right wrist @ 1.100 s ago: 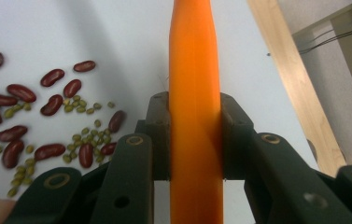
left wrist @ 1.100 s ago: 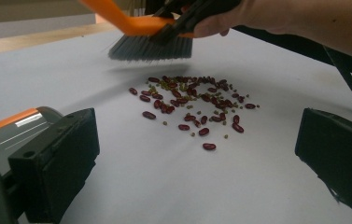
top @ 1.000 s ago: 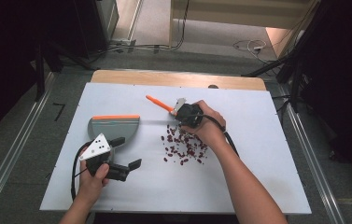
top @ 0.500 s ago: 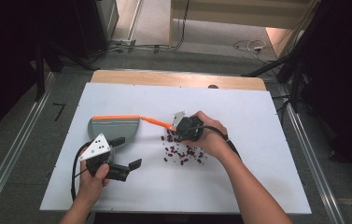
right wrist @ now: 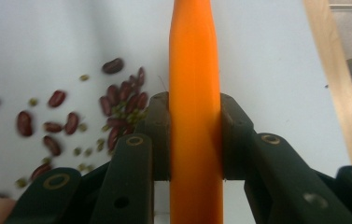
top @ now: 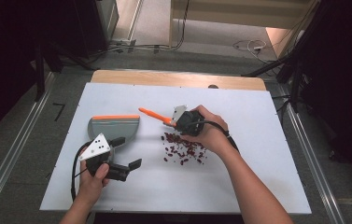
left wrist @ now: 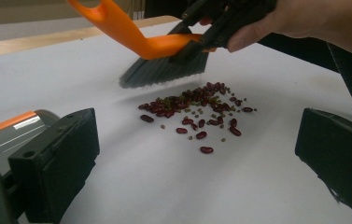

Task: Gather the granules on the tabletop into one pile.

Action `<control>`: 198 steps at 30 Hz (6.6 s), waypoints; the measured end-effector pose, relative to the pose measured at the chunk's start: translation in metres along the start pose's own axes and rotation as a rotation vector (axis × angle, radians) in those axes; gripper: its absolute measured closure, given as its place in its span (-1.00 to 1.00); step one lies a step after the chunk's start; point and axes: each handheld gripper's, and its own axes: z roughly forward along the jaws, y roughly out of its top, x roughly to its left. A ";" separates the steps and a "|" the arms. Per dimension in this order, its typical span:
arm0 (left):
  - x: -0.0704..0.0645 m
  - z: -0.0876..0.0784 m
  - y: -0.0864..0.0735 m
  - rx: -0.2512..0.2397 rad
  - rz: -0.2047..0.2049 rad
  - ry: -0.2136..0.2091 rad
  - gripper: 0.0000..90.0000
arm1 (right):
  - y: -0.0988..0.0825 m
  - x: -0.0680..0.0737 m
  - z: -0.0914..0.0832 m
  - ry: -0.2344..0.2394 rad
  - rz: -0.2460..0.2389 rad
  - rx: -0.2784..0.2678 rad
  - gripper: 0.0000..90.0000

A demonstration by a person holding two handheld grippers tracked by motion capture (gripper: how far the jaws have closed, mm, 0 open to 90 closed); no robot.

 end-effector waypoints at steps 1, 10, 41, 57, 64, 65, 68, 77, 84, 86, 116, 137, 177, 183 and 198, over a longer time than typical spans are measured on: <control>0.000 0.000 0.000 0.001 0.001 0.001 -0.99 | 0.000 0.000 0.000 0.000 0.000 0.000 0.53; 0.000 -0.001 0.000 0.004 -0.002 0.001 -0.99 | 0.015 0.019 0.023 0.013 -0.115 0.058 0.52; 0.002 -0.004 0.001 -0.015 -0.008 0.004 -0.99 | 0.025 0.039 -0.010 0.467 0.681 -0.072 0.53; 0.001 -0.002 0.000 -0.011 -0.006 -0.002 -0.99 | -0.018 0.023 0.023 0.431 0.898 -0.026 0.52; 0.000 -0.002 0.000 -0.006 -0.005 -0.001 -0.99 | -0.040 0.013 0.018 0.376 0.959 -0.022 0.51; 0.000 -0.002 0.000 -0.006 -0.005 -0.001 -0.99 | -0.044 0.011 0.017 0.369 0.968 -0.025 0.51; 0.000 -0.002 0.000 -0.002 -0.005 0.000 -0.99 | -0.053 0.007 0.016 0.362 1.000 -0.026 0.51; 0.000 -0.001 0.000 -0.001 -0.005 -0.002 -0.99 | -0.070 0.001 0.010 0.335 1.039 -0.027 0.51; 0.000 -0.001 0.000 0.003 -0.003 -0.003 -0.99 | -0.080 -0.003 0.008 0.321 1.063 -0.030 0.51; 0.000 -0.001 0.000 0.003 -0.003 -0.003 -0.99 | -0.082 -0.004 0.007 0.318 1.069 -0.027 0.51; -0.001 0.000 0.000 0.004 -0.003 -0.003 -0.99 | -0.106 -0.014 0.001 0.293 1.120 -0.027 0.50; -0.001 0.000 -0.001 0.005 -0.004 -0.002 -0.99 | -0.114 -0.020 -0.007 0.337 1.139 -0.093 0.52; -0.003 0.004 -0.002 0.019 0.004 -0.008 -0.99 | -0.125 0.030 -0.053 0.460 0.315 -0.079 0.52; -0.003 0.004 -0.001 0.019 0.005 -0.009 -0.99 | -0.123 0.021 -0.045 0.454 0.285 -0.087 0.51; -0.005 0.007 -0.002 0.025 0.005 -0.015 -0.99 | -0.120 -0.003 -0.024 0.466 0.214 -0.131 0.50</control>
